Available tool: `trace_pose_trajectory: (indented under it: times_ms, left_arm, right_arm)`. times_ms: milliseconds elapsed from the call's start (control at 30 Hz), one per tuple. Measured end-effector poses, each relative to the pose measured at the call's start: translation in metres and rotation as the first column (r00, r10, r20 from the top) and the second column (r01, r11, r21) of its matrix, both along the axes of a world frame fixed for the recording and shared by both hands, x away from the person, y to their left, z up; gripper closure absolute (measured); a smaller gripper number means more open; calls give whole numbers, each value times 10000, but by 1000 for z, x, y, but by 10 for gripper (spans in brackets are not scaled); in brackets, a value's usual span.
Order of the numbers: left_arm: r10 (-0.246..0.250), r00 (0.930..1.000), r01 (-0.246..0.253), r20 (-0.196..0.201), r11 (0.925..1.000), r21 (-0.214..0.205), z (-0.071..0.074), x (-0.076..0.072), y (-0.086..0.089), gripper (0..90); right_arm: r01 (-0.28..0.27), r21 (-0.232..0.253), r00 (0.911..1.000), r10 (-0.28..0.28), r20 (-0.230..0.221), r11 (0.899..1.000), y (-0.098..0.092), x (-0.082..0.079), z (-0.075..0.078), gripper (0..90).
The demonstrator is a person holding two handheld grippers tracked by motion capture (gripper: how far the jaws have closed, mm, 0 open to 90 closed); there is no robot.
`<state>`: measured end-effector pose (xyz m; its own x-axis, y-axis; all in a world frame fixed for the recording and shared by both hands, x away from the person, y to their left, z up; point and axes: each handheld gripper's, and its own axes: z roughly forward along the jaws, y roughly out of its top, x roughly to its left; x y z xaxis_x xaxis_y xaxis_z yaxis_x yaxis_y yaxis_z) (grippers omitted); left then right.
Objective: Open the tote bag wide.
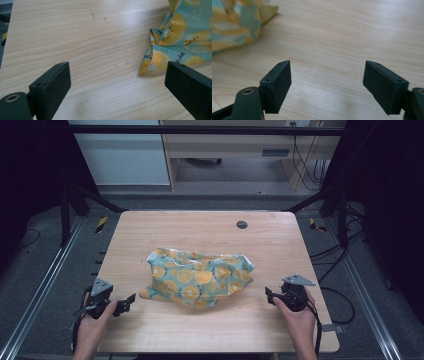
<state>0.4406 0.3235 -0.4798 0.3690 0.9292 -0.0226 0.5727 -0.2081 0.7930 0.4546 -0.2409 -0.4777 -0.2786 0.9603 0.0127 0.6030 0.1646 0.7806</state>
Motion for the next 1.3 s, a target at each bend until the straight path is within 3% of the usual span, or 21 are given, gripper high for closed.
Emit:
trace_pose_trajectory:
  times_ms: [67,100,133,167,200,267,333,367,400,567,600,800,1033,1167,1300]
  left_arm:
    - [-81,9999,81,83,10000,-17,1,-2,-3,62]
    - [-81,9999,81,83,10000,-17,1,-2,-3,63]
    - [-159,9998,158,131,9999,24,2,-2,-6,64]
    - [-159,9998,158,131,9999,24,2,-2,-6,64]
    - [-209,9997,208,145,9998,57,2,-2,-7,64]
    - [-288,9995,286,134,9995,131,3,-3,-9,64]
    - [-362,9992,358,167,9990,262,3,-3,-11,65]
    - [-362,9992,358,167,9990,262,3,-3,-11,65]
    - [-384,9991,379,161,9989,293,3,-4,-11,65]
    - [-361,9991,354,228,9990,269,4,-4,-10,67]
    - [-383,9990,376,218,9988,308,4,-4,-10,67]
    - [-455,9987,448,245,9986,264,4,-3,-13,68]
    - [-502,9984,494,256,9983,318,5,-3,-11,68]
    - [-454,9986,446,264,9986,288,6,-3,-10,69]
    - [-479,9984,470,285,9985,292,6,-3,-11,69]
  right_arm:
    - [-341,169,9993,338,176,9993,5,3,17,271]
    - [-341,169,9993,338,176,9993,5,3,17,271]
    - [-574,154,9973,567,458,9982,12,5,32,299]
    - [-574,154,9973,567,458,9982,12,5,32,299]
    - [-809,-45,9944,810,672,9967,20,9,49,313]
    - [-954,-78,9927,957,728,9954,25,12,57,314]
    - [-1351,-147,9881,1358,726,9907,39,22,81,330]
    - [-1351,-147,9881,1358,726,9907,39,22,81,330]
    - [-1632,-270,9843,1646,640,9862,49,31,95,347]
    - [-1962,-166,9792,1968,504,9804,64,50,115,374]
    - [-2075,-77,9776,2077,348,9782,71,61,122,383]
    - [-2236,-159,9746,2237,78,9746,89,79,127,404]
    - [-2244,66,9712,2242,-812,9745,104,102,109,381]
    - [-2343,185,9629,2347,-1332,9720,108,102,96,308]
    - [-2330,322,9619,2352,-1396,9720,106,96,90,254]
